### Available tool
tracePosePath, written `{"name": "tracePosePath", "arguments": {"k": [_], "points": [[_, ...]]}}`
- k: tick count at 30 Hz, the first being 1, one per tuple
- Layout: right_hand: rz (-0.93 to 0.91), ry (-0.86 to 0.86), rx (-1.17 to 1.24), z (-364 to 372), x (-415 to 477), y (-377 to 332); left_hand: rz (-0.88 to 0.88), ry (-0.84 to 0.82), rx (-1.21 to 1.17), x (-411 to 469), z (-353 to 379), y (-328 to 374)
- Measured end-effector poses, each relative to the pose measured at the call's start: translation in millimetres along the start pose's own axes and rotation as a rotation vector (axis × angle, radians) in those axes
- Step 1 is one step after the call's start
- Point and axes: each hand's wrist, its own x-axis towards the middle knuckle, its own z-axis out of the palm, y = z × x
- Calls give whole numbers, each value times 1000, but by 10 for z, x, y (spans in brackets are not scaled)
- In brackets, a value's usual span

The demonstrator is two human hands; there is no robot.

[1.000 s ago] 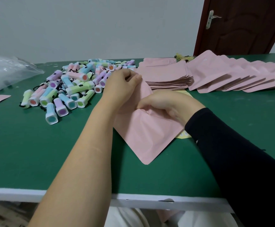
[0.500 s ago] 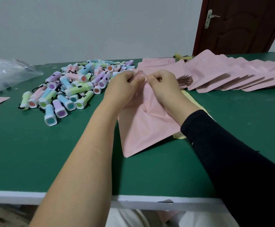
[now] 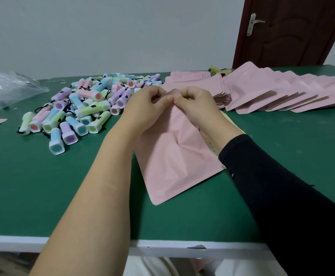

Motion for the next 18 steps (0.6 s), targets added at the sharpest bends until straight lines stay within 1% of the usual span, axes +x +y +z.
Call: {"name": "tracePosePath", "arguments": {"k": [5,9,11,13,15,18], "points": [[-5,4,5,-7,-39,-6,-51,-72,83,15,16,-22],[12,-5,22,-2,-28,-14,-51,-16,129,6,46,36],[31,-4,-55,-1,-19,1,-49,-4,159,4,49,38],[-1,20,-106,-17,-1,12,-51,-19,179,12,52,24],[-23,66,-89,-31,16,8,-53,-39,196,21,31,2],[-24,98,-79,-20,32,13,-87,-57,143,20,-38,-52]]}}
